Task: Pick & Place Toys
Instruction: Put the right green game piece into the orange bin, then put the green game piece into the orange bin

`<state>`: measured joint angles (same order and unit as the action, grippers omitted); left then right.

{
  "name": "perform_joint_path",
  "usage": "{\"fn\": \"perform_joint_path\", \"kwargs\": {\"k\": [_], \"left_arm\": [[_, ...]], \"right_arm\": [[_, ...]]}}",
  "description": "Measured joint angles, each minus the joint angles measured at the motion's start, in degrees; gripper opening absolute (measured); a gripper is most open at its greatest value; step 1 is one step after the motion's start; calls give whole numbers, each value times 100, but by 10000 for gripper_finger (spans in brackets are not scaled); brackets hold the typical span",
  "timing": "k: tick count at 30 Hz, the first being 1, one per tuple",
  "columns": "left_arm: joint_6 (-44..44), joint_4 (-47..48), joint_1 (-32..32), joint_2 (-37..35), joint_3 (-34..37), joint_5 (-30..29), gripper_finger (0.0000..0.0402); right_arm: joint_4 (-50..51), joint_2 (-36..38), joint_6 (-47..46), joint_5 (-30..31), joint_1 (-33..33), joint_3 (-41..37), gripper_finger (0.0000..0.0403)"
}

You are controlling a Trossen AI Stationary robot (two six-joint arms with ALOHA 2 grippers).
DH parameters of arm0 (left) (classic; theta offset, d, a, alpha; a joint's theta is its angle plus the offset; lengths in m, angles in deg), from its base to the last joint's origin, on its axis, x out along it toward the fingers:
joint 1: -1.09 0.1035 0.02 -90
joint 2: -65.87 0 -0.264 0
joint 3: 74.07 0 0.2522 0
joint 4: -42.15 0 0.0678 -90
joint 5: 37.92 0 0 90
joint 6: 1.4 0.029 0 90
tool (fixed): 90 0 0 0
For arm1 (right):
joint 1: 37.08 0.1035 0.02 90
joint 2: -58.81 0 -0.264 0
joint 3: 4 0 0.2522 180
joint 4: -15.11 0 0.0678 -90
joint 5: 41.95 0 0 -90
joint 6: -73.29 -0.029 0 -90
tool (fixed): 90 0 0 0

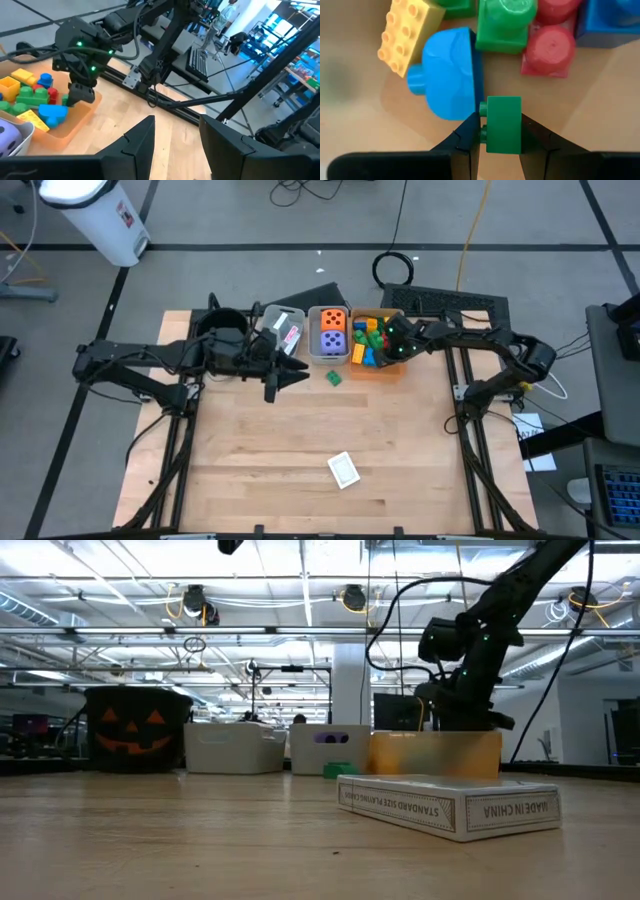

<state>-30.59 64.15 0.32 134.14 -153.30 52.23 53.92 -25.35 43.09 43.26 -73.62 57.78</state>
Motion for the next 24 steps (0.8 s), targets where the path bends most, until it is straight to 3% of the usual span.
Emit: {"fn": "perform_joint_path", "kwargs": {"k": [13,24], "left_arm": [[-116,10,149,0,0,436,159],[-116,10,149,0,0,447,159]], "right_arm": [[-45,-202,-58,53,-2,23,89],[-518,43,-47,326,-44,23,167]]}}
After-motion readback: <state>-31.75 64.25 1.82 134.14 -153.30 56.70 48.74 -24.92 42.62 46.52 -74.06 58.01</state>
